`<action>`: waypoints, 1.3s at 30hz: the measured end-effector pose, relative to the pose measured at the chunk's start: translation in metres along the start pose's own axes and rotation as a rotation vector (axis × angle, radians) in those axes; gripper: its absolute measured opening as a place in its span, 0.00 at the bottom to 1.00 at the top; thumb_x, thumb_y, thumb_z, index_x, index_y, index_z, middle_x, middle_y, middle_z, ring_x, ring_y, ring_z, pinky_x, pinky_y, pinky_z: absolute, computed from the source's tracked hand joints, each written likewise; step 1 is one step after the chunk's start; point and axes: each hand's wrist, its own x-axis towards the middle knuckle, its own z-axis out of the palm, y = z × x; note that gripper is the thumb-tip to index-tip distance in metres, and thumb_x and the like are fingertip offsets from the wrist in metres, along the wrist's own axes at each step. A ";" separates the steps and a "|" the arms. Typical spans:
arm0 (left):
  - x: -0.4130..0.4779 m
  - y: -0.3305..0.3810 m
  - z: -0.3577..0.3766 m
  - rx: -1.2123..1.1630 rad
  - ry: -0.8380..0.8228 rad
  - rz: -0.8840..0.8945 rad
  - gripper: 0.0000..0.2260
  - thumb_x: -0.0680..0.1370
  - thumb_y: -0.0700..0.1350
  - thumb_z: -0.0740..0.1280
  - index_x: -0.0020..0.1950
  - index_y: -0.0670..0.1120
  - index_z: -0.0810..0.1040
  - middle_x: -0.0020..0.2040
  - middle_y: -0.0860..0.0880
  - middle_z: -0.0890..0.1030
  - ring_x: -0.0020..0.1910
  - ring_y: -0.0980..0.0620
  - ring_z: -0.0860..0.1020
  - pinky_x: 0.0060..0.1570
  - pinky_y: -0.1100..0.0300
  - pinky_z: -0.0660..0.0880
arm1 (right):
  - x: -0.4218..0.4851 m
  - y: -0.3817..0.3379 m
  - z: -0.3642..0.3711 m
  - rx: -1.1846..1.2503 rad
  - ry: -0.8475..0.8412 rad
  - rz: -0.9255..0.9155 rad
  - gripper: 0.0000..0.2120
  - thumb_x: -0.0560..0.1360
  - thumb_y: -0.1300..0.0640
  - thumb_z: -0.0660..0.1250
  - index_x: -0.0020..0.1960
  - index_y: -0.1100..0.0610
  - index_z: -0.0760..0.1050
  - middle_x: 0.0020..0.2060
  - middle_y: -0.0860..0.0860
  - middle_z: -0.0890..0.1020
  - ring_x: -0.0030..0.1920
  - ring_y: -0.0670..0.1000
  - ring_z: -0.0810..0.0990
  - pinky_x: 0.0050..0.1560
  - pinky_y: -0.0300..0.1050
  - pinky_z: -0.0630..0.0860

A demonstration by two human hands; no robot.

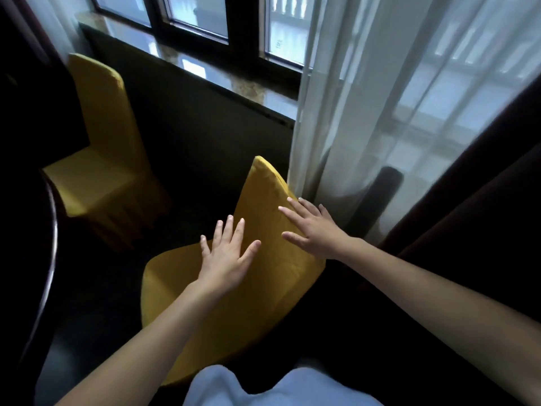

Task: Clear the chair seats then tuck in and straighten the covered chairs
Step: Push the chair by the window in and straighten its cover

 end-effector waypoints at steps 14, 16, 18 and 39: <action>0.071 0.067 0.016 -0.218 -0.009 -0.363 0.38 0.70 0.69 0.41 0.77 0.54 0.42 0.78 0.52 0.42 0.77 0.52 0.39 0.73 0.42 0.36 | 0.168 0.050 -0.051 -0.057 -0.262 -0.489 0.31 0.75 0.35 0.52 0.75 0.47 0.59 0.78 0.48 0.54 0.78 0.53 0.45 0.76 0.59 0.44; 0.080 0.088 0.027 -0.291 -0.064 -0.357 0.39 0.69 0.69 0.41 0.77 0.54 0.41 0.78 0.52 0.41 0.77 0.52 0.39 0.73 0.42 0.36 | 0.181 0.062 -0.053 -0.140 -0.339 -0.566 0.38 0.69 0.29 0.49 0.74 0.46 0.61 0.77 0.48 0.56 0.78 0.53 0.46 0.75 0.60 0.44; 0.090 0.106 0.036 -0.417 -0.114 -0.368 0.38 0.71 0.69 0.43 0.77 0.53 0.42 0.78 0.52 0.42 0.77 0.51 0.40 0.73 0.42 0.37 | 0.190 0.076 -0.053 -0.205 -0.364 -0.670 0.42 0.65 0.25 0.48 0.73 0.45 0.62 0.77 0.47 0.58 0.78 0.53 0.46 0.75 0.61 0.43; 0.099 0.163 0.083 -0.461 0.080 -0.718 0.24 0.80 0.57 0.56 0.73 0.50 0.57 0.66 0.46 0.73 0.61 0.43 0.75 0.57 0.49 0.71 | 0.229 0.110 -0.025 -0.473 -0.147 -1.218 0.46 0.66 0.21 0.42 0.66 0.51 0.71 0.66 0.54 0.73 0.73 0.61 0.63 0.69 0.70 0.53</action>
